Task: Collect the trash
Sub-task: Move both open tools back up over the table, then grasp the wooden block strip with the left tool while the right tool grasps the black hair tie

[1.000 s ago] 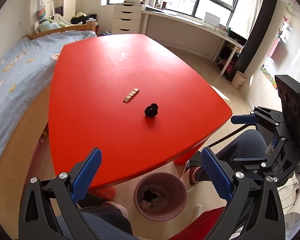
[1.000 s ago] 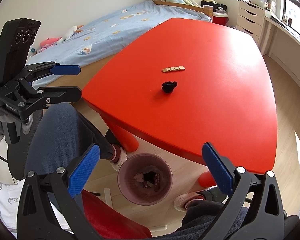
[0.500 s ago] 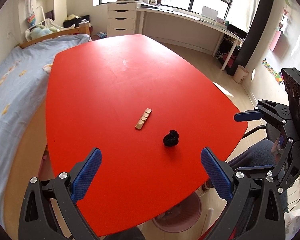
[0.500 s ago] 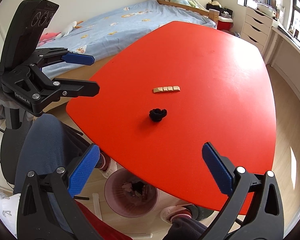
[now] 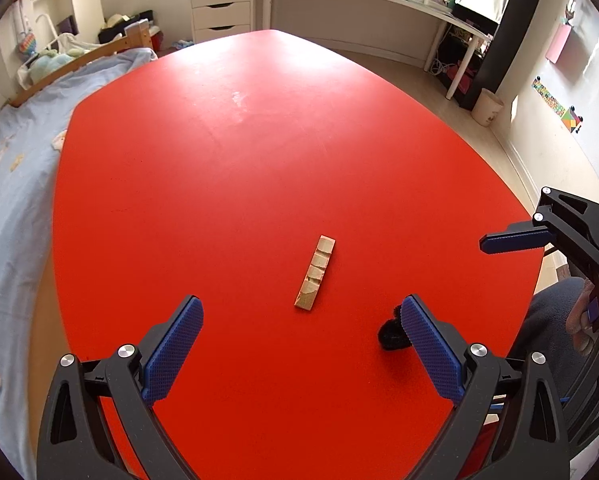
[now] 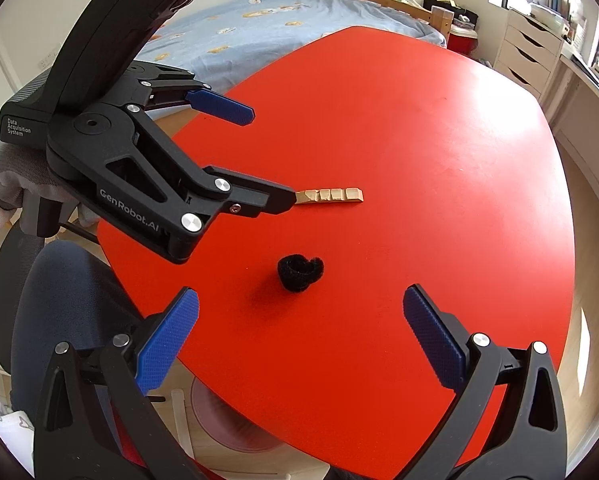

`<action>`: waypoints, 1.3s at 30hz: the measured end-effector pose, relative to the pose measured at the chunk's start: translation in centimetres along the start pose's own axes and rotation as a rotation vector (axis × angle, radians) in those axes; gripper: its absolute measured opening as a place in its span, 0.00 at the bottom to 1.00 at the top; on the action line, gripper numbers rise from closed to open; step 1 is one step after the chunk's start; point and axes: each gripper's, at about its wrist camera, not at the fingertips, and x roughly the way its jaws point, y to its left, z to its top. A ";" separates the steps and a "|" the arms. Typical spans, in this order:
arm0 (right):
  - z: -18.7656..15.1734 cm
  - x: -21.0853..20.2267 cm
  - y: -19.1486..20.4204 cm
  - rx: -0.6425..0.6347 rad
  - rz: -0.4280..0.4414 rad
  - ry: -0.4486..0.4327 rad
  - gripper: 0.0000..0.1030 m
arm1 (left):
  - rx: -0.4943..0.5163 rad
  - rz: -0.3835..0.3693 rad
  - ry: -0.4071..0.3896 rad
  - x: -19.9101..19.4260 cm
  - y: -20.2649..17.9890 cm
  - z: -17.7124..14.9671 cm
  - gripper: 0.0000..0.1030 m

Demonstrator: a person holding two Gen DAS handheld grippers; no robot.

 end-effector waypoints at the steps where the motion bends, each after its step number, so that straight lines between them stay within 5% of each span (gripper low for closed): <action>1: 0.1 0.3 0.0 -0.002 0.000 0.003 0.97 | 0.006 -0.001 0.010 0.5 -0.1 0.1 0.93; 12: 0.2 3.3 -0.4 -0.002 0.002 0.028 0.96 | 0.025 0.016 0.069 4.4 0.2 0.9 0.92; 17: 0.2 4.6 -0.3 -0.008 -0.005 0.045 0.80 | 0.020 0.023 0.067 5.0 0.3 0.9 0.92; 25: 0.4 5.5 -0.1 -0.023 -0.028 0.052 0.55 | 0.035 0.039 0.046 4.7 0.0 0.8 0.64; 29: 0.7 5.4 -0.2 -0.026 -0.046 0.051 0.33 | 0.043 0.045 0.045 4.5 0.1 1.1 0.38; 33: 0.7 5.3 -0.5 -0.016 -0.053 0.052 0.24 | 0.043 0.040 0.053 4.4 0.1 1.3 0.16; 39: 0.8 5.2 -0.6 -0.010 -0.053 0.051 0.22 | 0.022 0.035 0.061 4.4 0.2 1.3 0.11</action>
